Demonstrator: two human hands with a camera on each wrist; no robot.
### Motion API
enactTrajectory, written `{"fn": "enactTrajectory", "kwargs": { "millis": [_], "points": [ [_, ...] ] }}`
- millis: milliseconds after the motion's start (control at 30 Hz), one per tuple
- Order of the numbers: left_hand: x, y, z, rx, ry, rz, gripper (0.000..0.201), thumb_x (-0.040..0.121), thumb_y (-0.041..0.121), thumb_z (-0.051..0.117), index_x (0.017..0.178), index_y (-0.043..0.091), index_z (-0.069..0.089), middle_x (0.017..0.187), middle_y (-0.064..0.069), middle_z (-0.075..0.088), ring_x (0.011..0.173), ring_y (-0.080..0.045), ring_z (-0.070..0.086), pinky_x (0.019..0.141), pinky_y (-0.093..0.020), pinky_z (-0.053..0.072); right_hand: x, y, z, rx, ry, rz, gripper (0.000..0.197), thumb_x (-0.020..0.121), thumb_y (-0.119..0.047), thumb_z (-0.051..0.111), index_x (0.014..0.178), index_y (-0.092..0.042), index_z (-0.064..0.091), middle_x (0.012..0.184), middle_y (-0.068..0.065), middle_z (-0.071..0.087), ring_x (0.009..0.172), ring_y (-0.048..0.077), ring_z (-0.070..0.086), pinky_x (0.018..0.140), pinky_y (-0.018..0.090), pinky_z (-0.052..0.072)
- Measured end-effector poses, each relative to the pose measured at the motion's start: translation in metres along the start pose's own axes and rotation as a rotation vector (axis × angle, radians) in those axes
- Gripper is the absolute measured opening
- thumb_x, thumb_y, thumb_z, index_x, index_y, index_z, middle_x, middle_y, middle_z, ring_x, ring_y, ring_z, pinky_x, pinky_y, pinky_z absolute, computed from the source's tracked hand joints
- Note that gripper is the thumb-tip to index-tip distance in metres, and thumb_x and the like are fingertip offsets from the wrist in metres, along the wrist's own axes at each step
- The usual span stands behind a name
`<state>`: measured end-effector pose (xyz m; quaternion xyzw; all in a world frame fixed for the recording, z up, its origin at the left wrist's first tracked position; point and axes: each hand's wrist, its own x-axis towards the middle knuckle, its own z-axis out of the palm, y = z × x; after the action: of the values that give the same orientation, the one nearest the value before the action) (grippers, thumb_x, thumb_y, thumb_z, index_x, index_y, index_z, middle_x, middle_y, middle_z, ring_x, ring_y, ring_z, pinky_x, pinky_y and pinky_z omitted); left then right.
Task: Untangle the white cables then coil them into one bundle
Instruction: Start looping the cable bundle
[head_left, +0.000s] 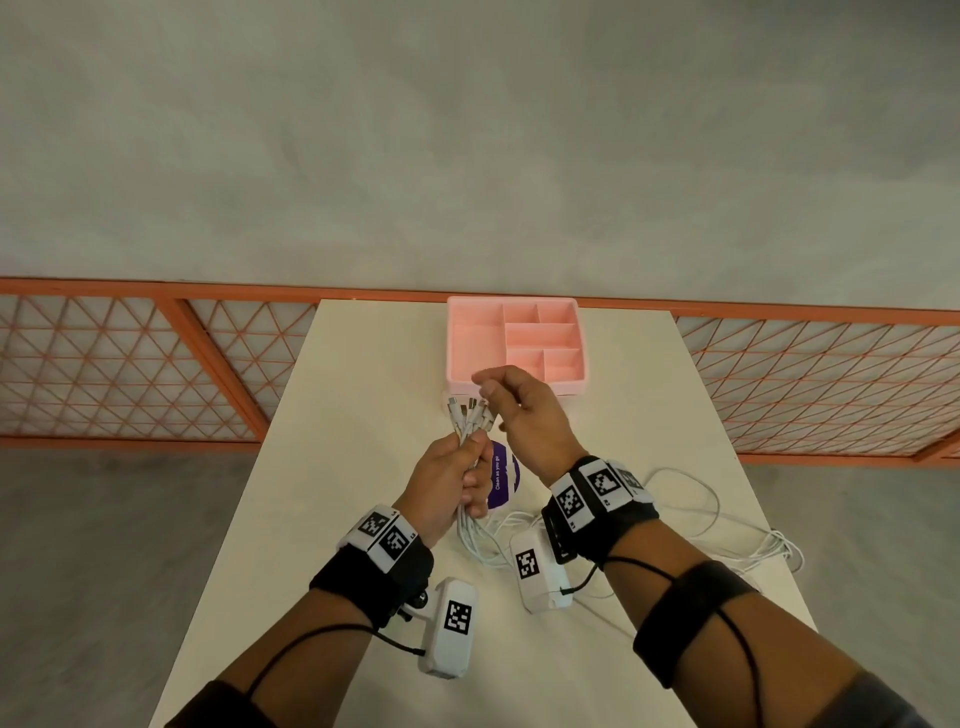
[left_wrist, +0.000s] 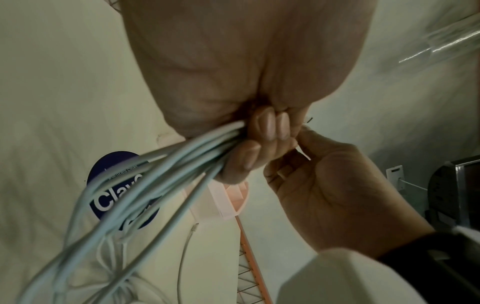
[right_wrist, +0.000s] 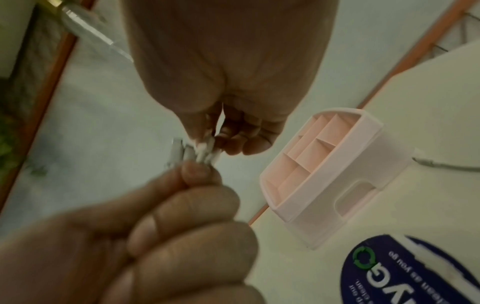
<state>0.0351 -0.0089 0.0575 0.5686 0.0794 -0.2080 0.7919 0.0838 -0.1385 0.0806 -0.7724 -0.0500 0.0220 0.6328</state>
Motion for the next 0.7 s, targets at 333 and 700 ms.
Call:
{"fn": "enactTrajectory", "kwargs": {
  "millis": [333,700],
  "points": [
    [-0.003,0.007,-0.004,0.040,-0.088,-0.077,0.030,0.102,0.004,0.037,0.074,0.007,0.049,0.056,-0.006,0.044,0.045,-0.017,0.038,0.052,-0.032,0.041,-0.001,-0.011,0.002,-0.281,-0.304,-0.054,0.026,0.099,-0.020,0.055,0.121,-0.021,0.069,0.108,-0.010,0.069,0.103,0.007,0.064,0.092,0.018,0.048],
    [-0.003,0.008,0.005,0.039,-0.021,-0.036,0.035,0.101,0.000,0.039,0.069,0.011,0.043,0.053,0.000,0.036,0.043,-0.010,0.033,0.046,-0.026,0.033,-0.004,-0.023,0.013,-0.182,-0.274,0.054,0.021,0.095,-0.008,0.049,0.103,-0.009,0.068,0.096,-0.003,0.060,0.078,0.007,0.056,0.074,0.025,0.044]
  ]
}}
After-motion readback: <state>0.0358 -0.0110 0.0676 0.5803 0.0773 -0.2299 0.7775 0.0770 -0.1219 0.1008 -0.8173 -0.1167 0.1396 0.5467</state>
